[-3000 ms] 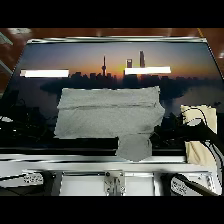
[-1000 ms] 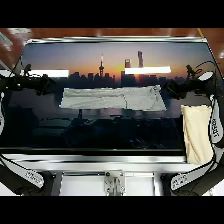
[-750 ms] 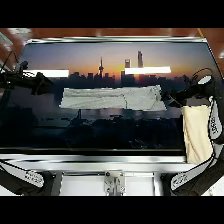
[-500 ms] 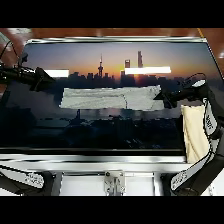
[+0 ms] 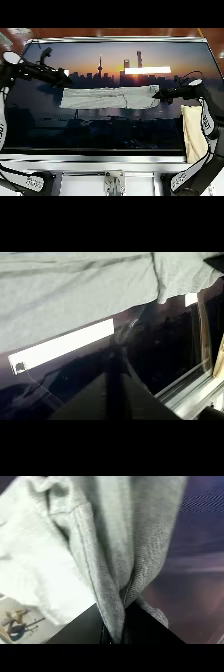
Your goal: Fold the shirts.
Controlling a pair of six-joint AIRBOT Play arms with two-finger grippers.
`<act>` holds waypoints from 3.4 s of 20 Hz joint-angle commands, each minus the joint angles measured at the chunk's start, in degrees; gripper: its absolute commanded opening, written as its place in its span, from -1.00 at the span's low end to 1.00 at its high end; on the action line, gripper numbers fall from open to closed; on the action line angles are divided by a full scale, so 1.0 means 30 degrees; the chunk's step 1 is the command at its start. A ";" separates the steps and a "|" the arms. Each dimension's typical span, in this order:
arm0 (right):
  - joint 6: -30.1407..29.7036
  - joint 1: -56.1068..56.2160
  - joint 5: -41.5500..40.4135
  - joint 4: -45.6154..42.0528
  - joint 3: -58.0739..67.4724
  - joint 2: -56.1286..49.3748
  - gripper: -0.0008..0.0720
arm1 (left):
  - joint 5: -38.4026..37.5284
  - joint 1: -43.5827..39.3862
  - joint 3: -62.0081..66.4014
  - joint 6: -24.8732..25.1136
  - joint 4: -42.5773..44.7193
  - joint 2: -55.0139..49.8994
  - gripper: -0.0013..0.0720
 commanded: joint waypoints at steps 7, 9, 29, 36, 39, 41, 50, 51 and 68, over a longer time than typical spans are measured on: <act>0.1698 0.0255 0.5326 -0.1501 0.0015 0.8189 -0.81 | 0.7832 -0.8058 -0.0648 0.0597 -0.1851 -0.4328 -0.82; 0.2295 0.0401 0.5807 -0.1931 0.0015 0.9872 -0.82 | 0.9231 -0.9282 -0.0634 0.0619 -0.4714 -0.5231 -0.83; 0.5523 1.0309 -0.0102 -0.5916 0.0015 0.9377 -0.81 | 0.7497 -0.2994 -0.0634 0.4896 -1.0032 -0.1865 -0.87; 0.5814 1.3668 -0.6237 -0.0546 0.0015 0.2543 -0.75 | 0.2710 0.5122 -0.0634 0.5333 -0.7118 0.3453 -0.87; 0.5260 1.3908 -0.7832 0.2259 0.0015 0.1195 0.65 | 0.2419 0.7089 -0.0634 0.5333 -0.5967 0.5042 -0.87; 0.4605 1.3398 -0.7096 0.1792 0.0015 0.1326 0.65 | 0.2178 0.7774 -0.0634 0.5333 -0.5850 0.5705 -0.87; 0.5661 0.6207 0.6885 -0.9391 -0.1020 0.4830 0.65 | 0.0801 0.7439 -0.0692 0.5384 -0.5544 0.6003 -0.87; 0.5836 0.5712 0.6659 -0.9253 -0.2127 0.5202 0.78 | 0.0699 0.7395 -0.0692 0.5384 -0.5544 0.6003 -0.87; -0.1668 0.3424 -0.2295 0.1632 -0.6856 0.8444 -0.82 | 0.0444 0.6812 -0.0692 0.5042 -0.5435 0.5952 -0.87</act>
